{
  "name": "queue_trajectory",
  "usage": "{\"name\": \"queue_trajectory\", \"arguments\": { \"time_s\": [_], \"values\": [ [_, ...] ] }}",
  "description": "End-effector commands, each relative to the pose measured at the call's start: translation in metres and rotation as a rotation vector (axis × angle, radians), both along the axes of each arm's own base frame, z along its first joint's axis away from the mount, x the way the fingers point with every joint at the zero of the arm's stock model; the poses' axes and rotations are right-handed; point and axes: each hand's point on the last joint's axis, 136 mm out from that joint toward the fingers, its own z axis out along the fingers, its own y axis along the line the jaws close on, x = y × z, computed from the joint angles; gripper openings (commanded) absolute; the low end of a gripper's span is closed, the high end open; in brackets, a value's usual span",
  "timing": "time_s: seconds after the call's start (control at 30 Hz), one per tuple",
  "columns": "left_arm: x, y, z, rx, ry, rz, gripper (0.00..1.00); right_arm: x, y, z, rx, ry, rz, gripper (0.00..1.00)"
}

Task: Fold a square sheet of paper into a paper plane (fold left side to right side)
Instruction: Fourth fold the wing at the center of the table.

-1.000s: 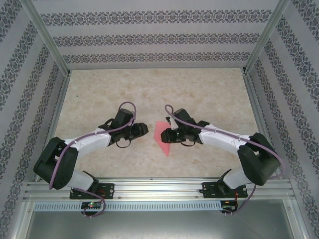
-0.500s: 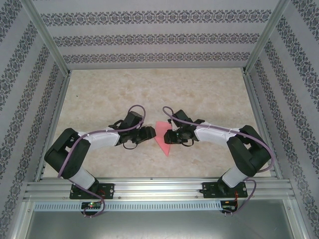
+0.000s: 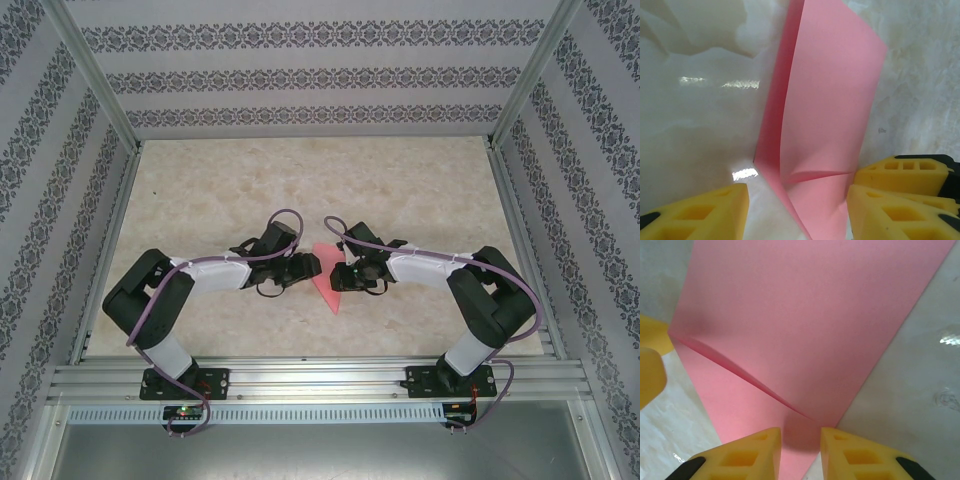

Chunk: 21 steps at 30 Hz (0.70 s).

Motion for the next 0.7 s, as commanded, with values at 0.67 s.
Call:
{"name": "queue_trajectory", "arguments": {
  "time_s": [0.67],
  "values": [
    [0.009,-0.029,0.014,-0.052,-0.038,-0.022,0.23,0.013,-0.008,0.017,-0.013,-0.083,-0.009,0.28]
  ]
}}
